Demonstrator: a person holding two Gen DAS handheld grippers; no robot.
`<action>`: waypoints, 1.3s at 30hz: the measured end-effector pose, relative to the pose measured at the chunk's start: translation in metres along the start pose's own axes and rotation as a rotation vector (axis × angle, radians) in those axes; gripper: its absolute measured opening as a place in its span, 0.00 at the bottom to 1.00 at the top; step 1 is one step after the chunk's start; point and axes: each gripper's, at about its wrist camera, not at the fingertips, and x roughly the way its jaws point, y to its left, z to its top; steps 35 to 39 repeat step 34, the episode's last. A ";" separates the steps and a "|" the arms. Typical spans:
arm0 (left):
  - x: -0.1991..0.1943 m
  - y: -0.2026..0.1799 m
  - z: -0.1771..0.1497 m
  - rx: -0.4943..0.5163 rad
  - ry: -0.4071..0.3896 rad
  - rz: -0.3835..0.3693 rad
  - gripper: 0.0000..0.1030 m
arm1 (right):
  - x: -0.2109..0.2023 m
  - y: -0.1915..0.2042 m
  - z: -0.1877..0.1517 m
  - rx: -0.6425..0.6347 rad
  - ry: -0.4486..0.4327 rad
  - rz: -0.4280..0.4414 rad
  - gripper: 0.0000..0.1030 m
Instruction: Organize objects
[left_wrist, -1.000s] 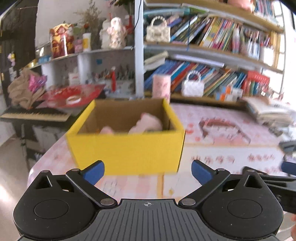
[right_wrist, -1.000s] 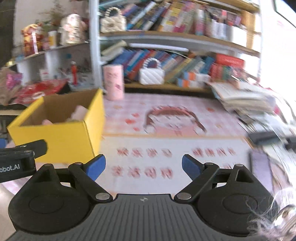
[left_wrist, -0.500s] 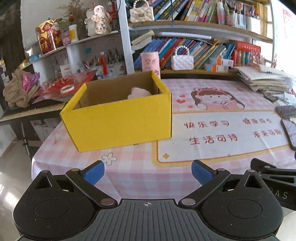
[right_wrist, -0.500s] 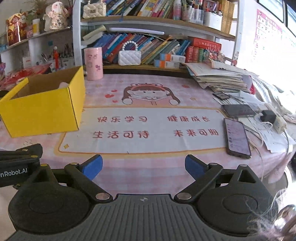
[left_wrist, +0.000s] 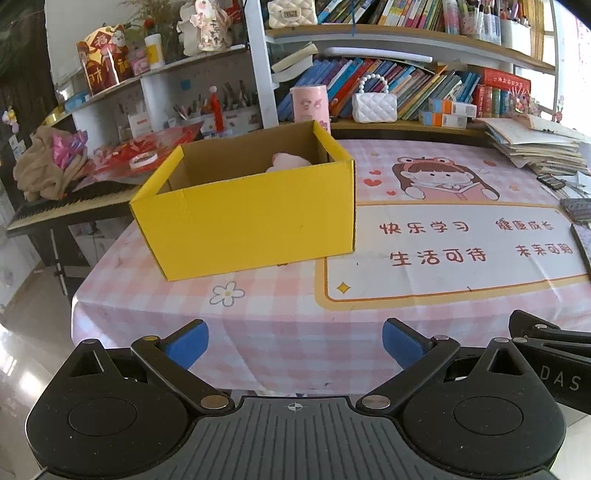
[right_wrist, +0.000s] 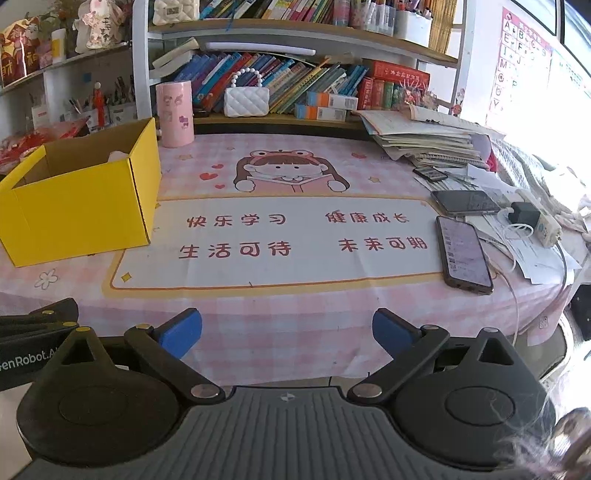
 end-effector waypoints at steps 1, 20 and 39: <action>0.000 0.001 0.000 -0.003 0.001 0.000 0.99 | 0.000 0.001 0.000 -0.001 -0.001 0.001 0.97; 0.001 0.003 0.000 -0.036 0.005 -0.004 0.98 | 0.000 0.003 0.003 -0.005 -0.005 0.001 0.97; 0.008 -0.001 0.002 -0.050 0.026 -0.003 0.99 | 0.008 -0.001 0.004 -0.007 0.012 0.006 0.97</action>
